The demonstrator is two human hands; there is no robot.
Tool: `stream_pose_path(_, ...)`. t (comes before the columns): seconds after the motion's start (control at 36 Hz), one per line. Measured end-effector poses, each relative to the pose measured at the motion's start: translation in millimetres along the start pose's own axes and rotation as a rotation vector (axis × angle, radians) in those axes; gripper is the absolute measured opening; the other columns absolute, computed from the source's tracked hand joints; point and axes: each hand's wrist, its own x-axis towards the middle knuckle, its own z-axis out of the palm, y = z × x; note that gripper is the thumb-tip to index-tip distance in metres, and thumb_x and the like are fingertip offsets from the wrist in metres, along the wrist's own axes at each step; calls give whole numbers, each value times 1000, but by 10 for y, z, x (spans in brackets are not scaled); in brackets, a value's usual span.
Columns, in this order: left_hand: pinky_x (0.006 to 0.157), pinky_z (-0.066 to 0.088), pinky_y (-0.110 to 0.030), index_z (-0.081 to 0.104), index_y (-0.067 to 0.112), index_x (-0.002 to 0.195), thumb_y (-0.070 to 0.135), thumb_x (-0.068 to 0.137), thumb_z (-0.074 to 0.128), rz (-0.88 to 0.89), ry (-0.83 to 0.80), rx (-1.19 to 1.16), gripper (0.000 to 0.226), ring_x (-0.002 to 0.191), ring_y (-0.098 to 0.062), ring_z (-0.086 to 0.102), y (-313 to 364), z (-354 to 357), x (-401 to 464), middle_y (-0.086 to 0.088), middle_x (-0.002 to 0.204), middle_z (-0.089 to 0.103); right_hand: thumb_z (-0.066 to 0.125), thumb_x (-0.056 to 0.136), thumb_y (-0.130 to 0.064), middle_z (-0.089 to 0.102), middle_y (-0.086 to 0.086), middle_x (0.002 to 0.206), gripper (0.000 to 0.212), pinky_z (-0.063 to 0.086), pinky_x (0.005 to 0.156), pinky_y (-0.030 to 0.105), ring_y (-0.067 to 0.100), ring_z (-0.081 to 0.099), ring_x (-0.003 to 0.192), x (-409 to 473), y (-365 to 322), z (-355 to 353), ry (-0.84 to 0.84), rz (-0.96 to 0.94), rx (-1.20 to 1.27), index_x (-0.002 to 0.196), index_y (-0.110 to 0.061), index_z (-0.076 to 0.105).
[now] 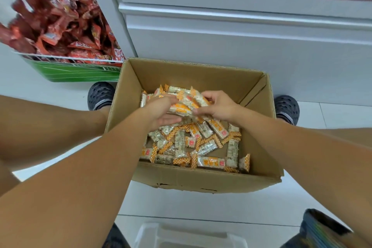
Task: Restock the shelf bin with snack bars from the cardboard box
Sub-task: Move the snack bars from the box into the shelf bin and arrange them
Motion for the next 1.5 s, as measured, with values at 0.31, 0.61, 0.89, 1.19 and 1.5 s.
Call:
stream_pose_path(0.31,65,62,-30,63,10,124,29,97,61,-55,-162,-302,33,97,-26,72,-131,-24,-43,-14,121,69,89,73,-27,68,-12,112,52,46,95,30,9,60,108,53,-118,75,21,-227,-382,121,-22,71)
stream_pose_path(0.61,75,61,-33,63,24,116,45,74,84,27,-156,-223,51,123,-24,56,-27,51,-111,3,137,44,75,87,-32,48,7,145,75,40,109,40,25,46,133,45,-40,164,-19,-314,-732,151,-22,37)
stream_pose_path(0.89,71,59,-26,43,7,144,8,72,86,96,-143,-359,84,122,-21,52,50,81,-51,11,140,34,47,94,-58,38,2,154,65,37,110,53,25,50,129,40,-319,89,143,190,517,151,-30,35)
stream_pose_path(1.19,76,60,-25,66,7,100,-6,77,72,335,-325,32,26,87,-15,73,938,-146,-834,-4,89,76,77,80,-20,65,5,116,61,51,84,35,16,64,97,-425,-1158,-294,-177,-44,324,136,-14,56)
stream_pose_path(1.5,71,53,-19,66,27,111,25,57,94,1053,-76,597,61,66,-1,61,2581,-507,-2189,6,106,63,83,71,-17,66,-4,118,48,58,62,24,2,68,78,-890,-3019,-951,178,-642,-42,117,-19,69)
